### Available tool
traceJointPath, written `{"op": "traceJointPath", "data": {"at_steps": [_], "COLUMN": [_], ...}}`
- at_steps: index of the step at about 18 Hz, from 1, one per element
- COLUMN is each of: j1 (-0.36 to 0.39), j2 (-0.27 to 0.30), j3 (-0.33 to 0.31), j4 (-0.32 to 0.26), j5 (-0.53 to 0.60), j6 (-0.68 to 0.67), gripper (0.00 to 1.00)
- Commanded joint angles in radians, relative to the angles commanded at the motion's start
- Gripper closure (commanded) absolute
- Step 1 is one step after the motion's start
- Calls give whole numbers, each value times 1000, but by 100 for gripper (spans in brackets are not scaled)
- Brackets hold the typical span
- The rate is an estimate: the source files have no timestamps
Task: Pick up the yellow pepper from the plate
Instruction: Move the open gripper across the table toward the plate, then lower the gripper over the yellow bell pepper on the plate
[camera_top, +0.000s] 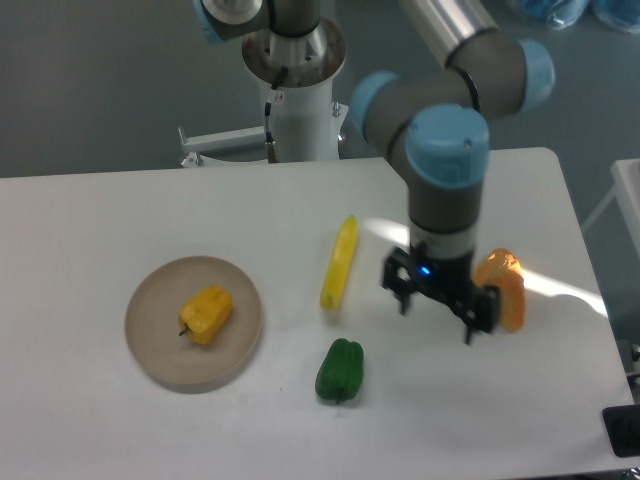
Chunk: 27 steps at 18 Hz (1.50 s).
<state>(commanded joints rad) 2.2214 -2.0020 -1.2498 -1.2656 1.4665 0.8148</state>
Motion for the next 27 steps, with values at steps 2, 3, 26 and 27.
{"op": "traceJointPath", "data": {"at_steps": [2, 3, 26, 27], "j1": [-37, -54, -301, -307], "j2": [25, 29, 22, 17], "j3": [-71, -97, -379, -376], "j4": [23, 47, 365, 364], "j5": [-15, -23, -11, -11], "j6": [-48, -71, -171, -166], "gripper": [0, 0, 0, 0]}}
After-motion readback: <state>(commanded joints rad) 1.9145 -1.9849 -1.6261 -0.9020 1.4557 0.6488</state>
